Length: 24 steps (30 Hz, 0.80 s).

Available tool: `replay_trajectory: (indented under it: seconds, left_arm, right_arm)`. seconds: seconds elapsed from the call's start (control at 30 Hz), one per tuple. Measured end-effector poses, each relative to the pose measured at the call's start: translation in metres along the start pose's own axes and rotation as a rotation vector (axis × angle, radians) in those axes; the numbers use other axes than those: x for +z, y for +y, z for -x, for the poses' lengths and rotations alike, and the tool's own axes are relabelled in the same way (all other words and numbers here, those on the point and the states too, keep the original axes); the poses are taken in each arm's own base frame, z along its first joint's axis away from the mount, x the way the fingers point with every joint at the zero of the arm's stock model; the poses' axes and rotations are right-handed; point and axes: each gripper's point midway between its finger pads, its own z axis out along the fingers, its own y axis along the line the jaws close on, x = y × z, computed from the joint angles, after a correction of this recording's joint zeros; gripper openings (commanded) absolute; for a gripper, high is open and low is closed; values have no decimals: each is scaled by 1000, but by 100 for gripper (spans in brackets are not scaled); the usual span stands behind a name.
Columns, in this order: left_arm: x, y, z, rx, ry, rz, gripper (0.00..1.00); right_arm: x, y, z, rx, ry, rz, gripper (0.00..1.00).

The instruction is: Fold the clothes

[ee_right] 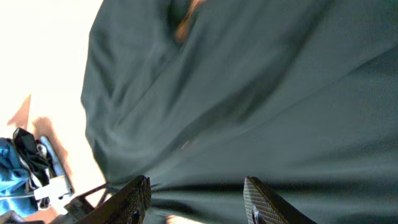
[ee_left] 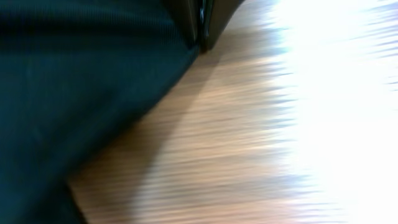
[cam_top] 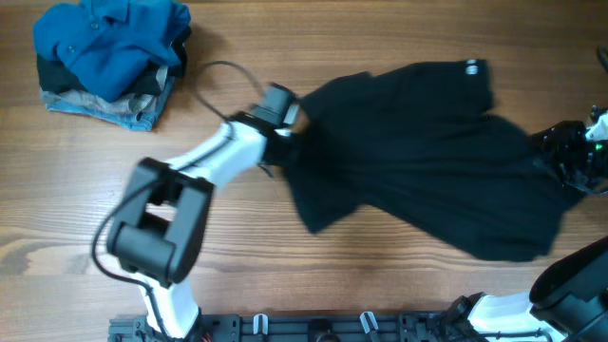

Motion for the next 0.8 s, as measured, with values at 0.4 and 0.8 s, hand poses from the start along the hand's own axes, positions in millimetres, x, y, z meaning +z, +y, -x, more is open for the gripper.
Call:
replay_trajectory:
  seconds: [0.4, 0.8]
  left_arm:
    - [-75, 122, -12, -297, 28, 162, 5]
    - [-129, 118, 20, -300, -183, 104, 62]
  right_arm:
    - [10, -23, -10, 35, 24, -96, 56]
    - [68, -79, -61, 175, 97, -324, 68]
